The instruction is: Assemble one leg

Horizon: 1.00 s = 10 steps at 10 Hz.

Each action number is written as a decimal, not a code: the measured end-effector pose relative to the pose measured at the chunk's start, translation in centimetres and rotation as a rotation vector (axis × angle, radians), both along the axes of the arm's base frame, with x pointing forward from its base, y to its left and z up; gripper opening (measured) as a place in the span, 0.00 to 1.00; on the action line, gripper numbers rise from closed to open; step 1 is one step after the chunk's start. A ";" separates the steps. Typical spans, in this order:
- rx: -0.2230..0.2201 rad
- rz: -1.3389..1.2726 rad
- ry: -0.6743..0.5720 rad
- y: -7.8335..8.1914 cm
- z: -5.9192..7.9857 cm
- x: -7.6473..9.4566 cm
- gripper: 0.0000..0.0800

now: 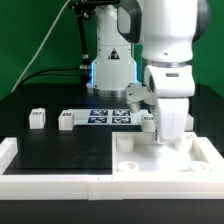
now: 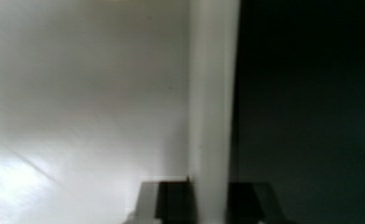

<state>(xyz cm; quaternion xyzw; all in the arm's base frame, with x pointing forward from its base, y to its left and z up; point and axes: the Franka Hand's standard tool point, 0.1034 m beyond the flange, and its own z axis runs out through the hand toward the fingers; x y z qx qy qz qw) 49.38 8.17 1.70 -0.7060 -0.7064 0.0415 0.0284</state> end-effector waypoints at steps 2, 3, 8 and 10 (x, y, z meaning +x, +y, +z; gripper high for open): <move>-0.003 -0.007 0.003 -0.1 0.0 0.0 0.08; -0.003 -0.008 0.003 -0.1 0.0 0.0 0.14; -0.003 -0.008 0.003 -0.1 0.0 0.0 0.79; -0.003 -0.008 0.003 -0.1 0.0 0.0 0.80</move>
Offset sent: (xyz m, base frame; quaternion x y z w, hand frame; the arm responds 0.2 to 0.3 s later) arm 0.0000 0.0000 0.0000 0.0000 0.0000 0.0000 1.0000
